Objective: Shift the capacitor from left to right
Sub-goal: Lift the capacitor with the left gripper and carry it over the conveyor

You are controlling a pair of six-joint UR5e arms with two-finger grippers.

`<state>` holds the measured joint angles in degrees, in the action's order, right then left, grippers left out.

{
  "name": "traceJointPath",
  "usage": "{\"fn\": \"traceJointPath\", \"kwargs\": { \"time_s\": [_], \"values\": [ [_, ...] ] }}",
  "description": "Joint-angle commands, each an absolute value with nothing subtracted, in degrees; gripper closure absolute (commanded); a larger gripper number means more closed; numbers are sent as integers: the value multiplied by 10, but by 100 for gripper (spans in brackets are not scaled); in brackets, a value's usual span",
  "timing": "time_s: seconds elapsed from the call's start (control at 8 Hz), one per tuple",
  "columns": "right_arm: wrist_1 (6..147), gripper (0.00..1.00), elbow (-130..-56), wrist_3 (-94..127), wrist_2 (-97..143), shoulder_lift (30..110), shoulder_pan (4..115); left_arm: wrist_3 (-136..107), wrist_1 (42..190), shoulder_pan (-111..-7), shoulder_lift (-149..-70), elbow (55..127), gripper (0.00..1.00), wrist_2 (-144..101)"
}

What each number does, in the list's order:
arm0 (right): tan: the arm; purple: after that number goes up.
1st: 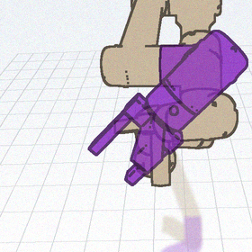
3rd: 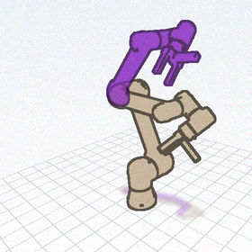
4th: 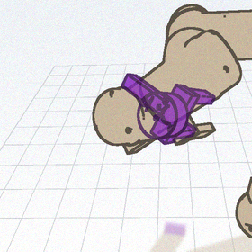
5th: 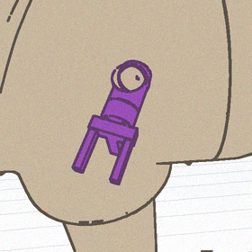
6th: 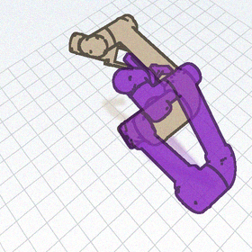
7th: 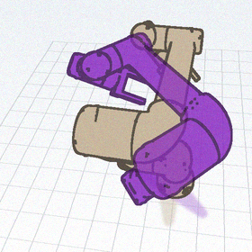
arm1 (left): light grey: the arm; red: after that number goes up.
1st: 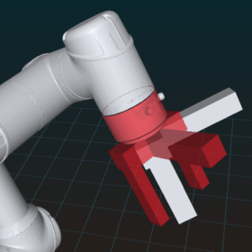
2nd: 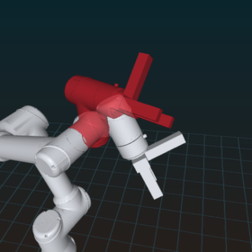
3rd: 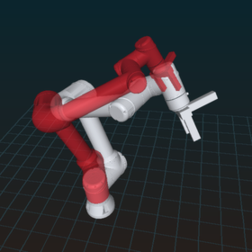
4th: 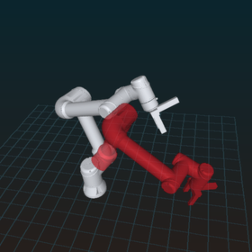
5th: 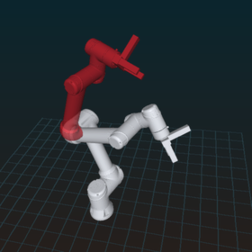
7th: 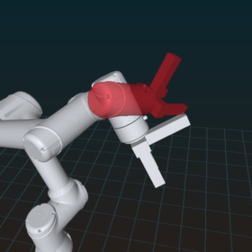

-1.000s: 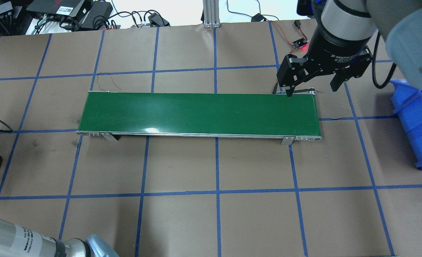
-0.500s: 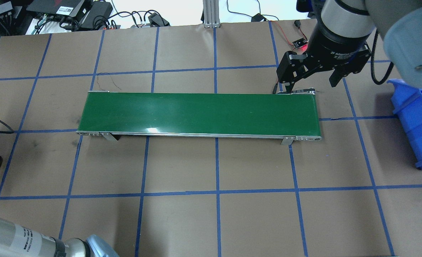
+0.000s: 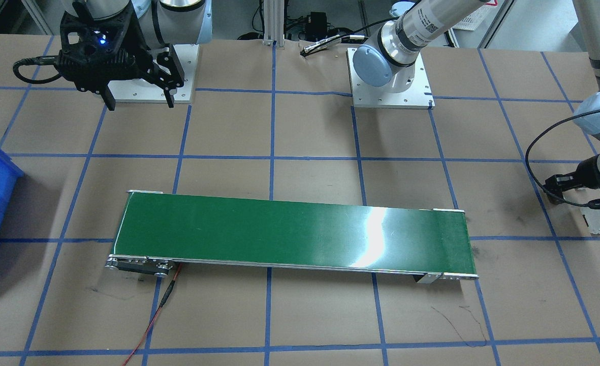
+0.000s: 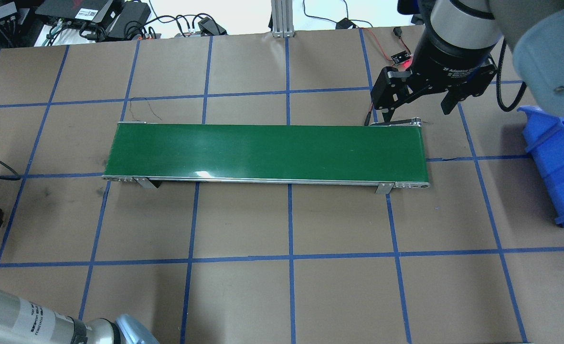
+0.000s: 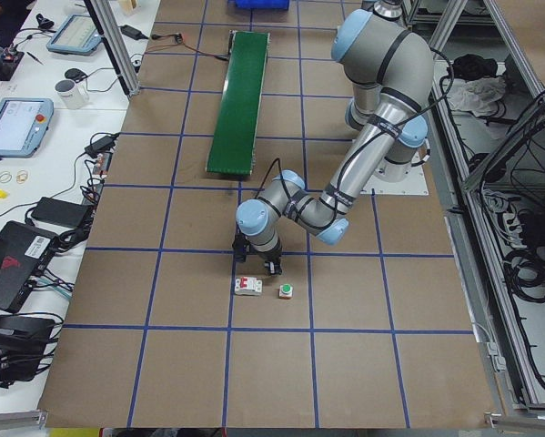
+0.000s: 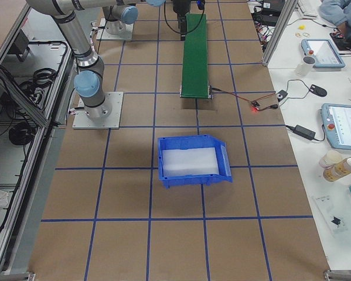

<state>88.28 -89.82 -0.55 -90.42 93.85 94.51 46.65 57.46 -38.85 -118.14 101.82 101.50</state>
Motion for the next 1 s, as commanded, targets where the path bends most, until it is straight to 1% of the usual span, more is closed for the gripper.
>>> {"fn": "traceJointPath", "kwargs": {
  "time_s": [0.0,0.12,0.25,0.5,0.62,0.75,0.88],
  "values": [
    [880,0,-898,-8,-905,938,940,469,572,-388,-1183,1018,62,992],
    [875,0,-900,-5,-904,939,935,473,571,-388,-1182,1018,100,989],
    [875,0,-900,-6,-904,939,931,474,570,-388,-1181,1017,100,989],
    [875,0,-900,-6,-901,938,931,473,581,-398,-1149,1017,100,991],
    [875,0,-900,-7,-901,938,931,466,621,-418,-1106,1017,100,990],
    [875,0,-900,-6,-901,937,932,461,669,-459,-1046,1017,100,986],
    [873,0,-900,-5,-902,938,932,447,686,-511,-996,1017,100,984]
  ]
}}
